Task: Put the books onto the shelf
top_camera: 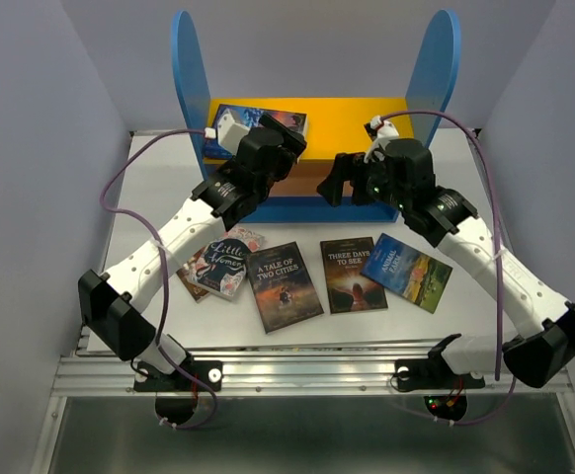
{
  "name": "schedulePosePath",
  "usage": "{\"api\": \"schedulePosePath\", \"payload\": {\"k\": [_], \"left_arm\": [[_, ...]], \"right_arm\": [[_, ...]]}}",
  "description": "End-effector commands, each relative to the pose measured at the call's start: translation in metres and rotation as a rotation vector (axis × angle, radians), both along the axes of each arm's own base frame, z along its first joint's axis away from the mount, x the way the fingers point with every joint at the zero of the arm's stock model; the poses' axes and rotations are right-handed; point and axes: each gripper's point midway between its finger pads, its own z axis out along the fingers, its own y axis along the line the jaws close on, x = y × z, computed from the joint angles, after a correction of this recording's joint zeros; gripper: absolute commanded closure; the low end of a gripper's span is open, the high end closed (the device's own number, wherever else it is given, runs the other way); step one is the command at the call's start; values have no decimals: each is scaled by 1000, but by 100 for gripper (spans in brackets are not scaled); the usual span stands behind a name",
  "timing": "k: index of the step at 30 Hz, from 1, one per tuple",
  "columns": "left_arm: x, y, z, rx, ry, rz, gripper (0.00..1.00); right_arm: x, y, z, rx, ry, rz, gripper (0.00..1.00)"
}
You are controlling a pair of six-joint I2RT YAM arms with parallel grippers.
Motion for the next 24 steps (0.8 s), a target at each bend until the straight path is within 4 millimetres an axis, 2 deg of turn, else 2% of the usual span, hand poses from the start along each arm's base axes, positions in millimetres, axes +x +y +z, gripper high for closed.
{"api": "schedulePosePath", "payload": {"k": [1, 3, 4, 5, 7, 8, 10, 13, 15, 18, 19, 24], "left_arm": [[-19, -6, 29, 67, -86, -200, 1], [-28, -13, 28, 85, -88, -283, 1], [-32, -13, 26, 107, -85, -304, 1], [-36, -11, 18, 124, -61, -315, 1], [-44, -4, 21, 126, -67, -322, 1], [-50, 2, 22, 131, -79, -330, 1], [-56, 10, 23, 135, -86, -326, 1], [-66, 33, 26, 134, -102, -291, 1], [-69, 57, 29, 135, -121, -240, 1], [-70, 78, 24, 136, -115, -204, 1], [-69, 93, 27, 133, -124, -172, 1], [-65, 114, 18, 152, -112, -157, 1]], "right_arm": [[1, 22, 38, -2, -121, 167, 0], [11, 30, 37, -31, -135, 189, 1], [14, 33, 49, -28, -164, 208, 2], [17, 36, 51, -49, -188, 228, 3], [24, 44, 48, -58, -185, 251, 8], [25, 48, 55, -51, -202, 269, 10], [31, 52, 54, -54, -200, 273, 12], [37, 59, 51, -55, -196, 293, 17], [41, 65, 50, -52, -193, 310, 18], [46, 73, 43, -56, -183, 340, 19], [47, 75, 45, -55, -189, 346, 20], [56, 87, 39, -68, -192, 389, 23]]}}
